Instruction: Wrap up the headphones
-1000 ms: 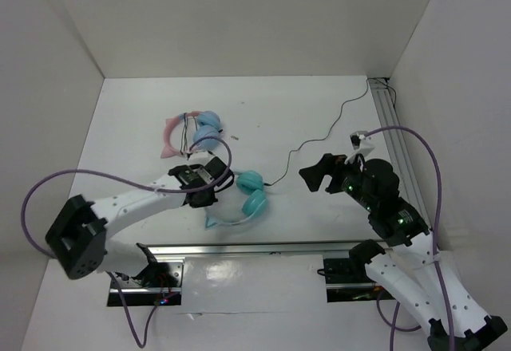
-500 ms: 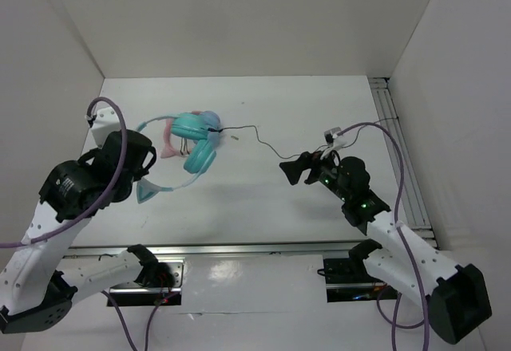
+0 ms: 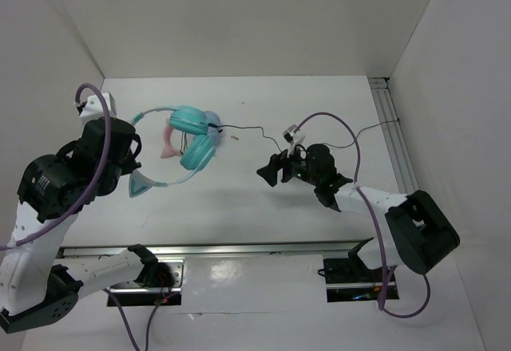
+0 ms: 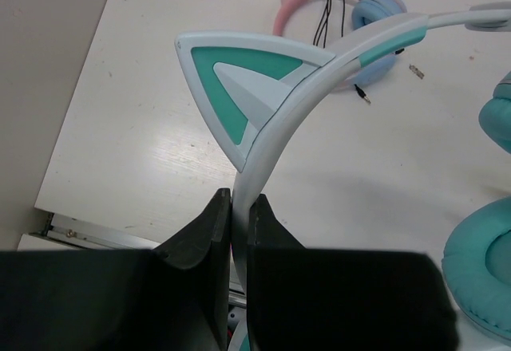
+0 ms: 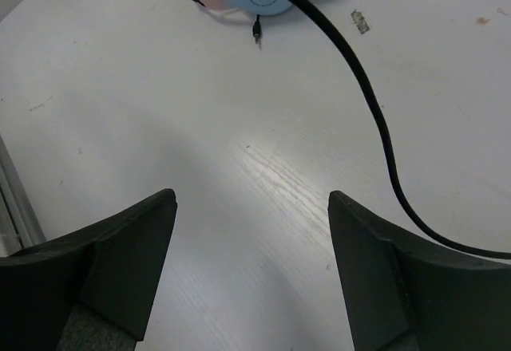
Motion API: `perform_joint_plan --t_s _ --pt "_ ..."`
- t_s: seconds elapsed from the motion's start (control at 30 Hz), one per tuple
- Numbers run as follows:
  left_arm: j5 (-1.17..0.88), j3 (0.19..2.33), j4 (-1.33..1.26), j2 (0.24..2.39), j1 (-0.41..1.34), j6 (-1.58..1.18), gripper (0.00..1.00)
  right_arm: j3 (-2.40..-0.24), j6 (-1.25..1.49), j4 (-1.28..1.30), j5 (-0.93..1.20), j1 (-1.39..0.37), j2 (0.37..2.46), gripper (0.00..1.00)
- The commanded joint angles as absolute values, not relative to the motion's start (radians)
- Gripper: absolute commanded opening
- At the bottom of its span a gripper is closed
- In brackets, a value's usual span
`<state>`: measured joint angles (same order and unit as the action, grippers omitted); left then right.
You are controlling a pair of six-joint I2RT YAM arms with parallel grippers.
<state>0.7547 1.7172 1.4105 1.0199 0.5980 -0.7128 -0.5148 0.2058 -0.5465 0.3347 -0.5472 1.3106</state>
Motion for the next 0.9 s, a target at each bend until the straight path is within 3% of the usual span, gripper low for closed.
perform_joint_plan --t_s 0.0,0.07,0.17,0.37,0.57,0.87 --pt "0.726 1.772 1.367 1.022 0.583 -0.709 0.00 -0.577 0.150 -0.687 0.330 -0.555 1.376 0.83" --pt "0.726 1.782 1.367 1.022 0.583 -0.709 0.00 -0.586 0.138 -0.696 0.330 -0.555 1.414 0.75" --pt "0.726 1.782 1.367 1.022 0.583 -0.699 0.00 -0.613 0.138 -0.696 0.321 -0.555 1.434 0.75" --pt "0.753 1.772 1.367 1.034 0.552 -0.699 0.00 -0.603 0.129 -0.598 0.428 -0.619 1.304 0.86" --pt "0.744 1.750 1.348 1.043 0.552 -0.690 0.00 -0.580 0.042 -0.480 0.263 -0.698 1.123 0.90" --pt "0.689 1.750 1.339 1.052 0.543 -0.663 0.00 -0.623 -0.028 -0.466 0.031 -0.713 1.202 0.90"
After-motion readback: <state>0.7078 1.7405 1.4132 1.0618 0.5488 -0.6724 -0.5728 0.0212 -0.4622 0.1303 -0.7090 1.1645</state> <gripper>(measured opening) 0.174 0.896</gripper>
